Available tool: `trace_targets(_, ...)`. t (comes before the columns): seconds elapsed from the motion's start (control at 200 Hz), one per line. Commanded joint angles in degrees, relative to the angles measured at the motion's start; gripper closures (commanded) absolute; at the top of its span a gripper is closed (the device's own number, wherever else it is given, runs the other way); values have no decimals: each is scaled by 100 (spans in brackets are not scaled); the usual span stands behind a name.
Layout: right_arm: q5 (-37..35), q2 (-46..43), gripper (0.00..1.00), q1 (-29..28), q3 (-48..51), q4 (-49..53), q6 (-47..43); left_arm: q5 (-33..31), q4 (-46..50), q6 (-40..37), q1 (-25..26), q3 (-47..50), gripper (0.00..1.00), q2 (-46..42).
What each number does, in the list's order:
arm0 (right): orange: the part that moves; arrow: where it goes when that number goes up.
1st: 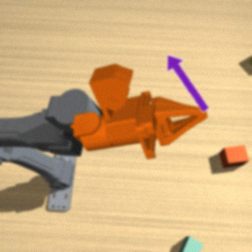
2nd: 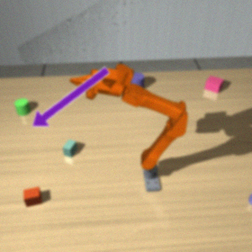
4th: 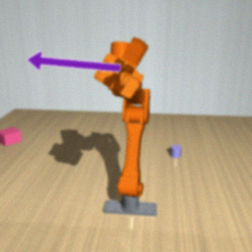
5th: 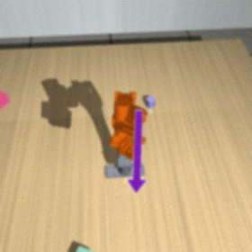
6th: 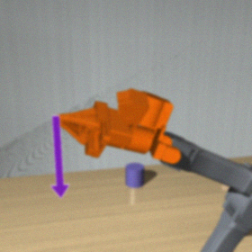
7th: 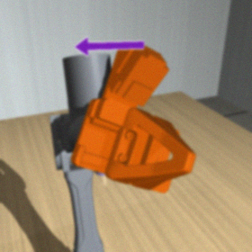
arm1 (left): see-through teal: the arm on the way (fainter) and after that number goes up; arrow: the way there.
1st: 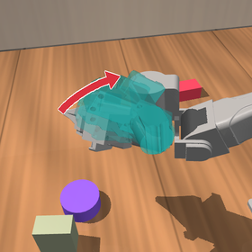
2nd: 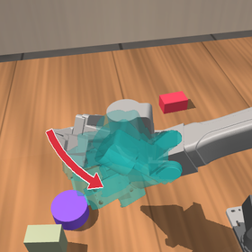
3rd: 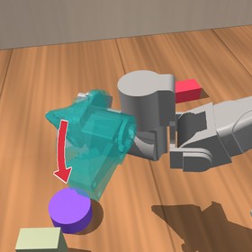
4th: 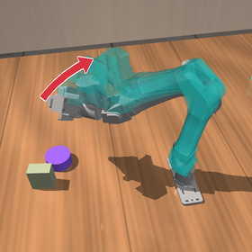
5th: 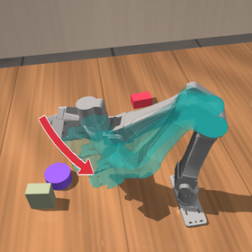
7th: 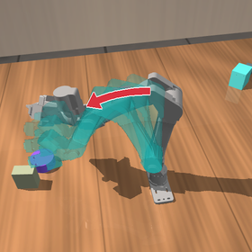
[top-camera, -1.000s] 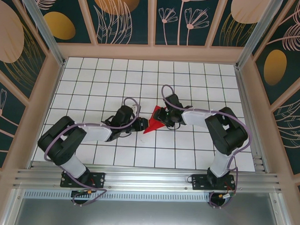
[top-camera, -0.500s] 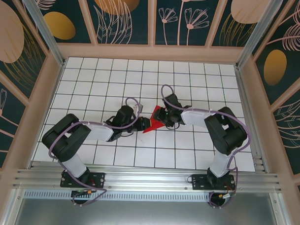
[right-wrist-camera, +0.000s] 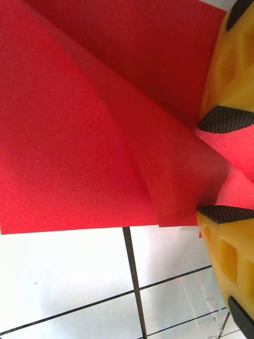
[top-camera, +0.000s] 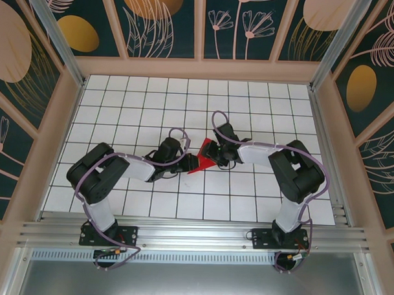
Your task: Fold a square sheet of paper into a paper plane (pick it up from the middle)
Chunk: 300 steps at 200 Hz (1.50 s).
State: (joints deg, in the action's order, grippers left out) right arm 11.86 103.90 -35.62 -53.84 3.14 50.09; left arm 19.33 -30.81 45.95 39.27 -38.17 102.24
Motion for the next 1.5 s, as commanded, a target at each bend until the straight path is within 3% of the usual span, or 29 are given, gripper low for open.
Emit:
trace_targets(0.0,-476,587,53,28,475,865,45,-202,143,8,-25,-61,87,126)
trace_targets(0.781,-629,1064,54,20,288,1134,-103,-201,211,117,-25,-18,86,14)
trace_targets(1.091,-859,1421,58,-53,224,1383,-137,-947,38,507,-66,357,85,-843)
trace_targets(1.496,-1190,1652,51,-140,43,1714,-280,-518,-231,469,-77,199,84,-474)
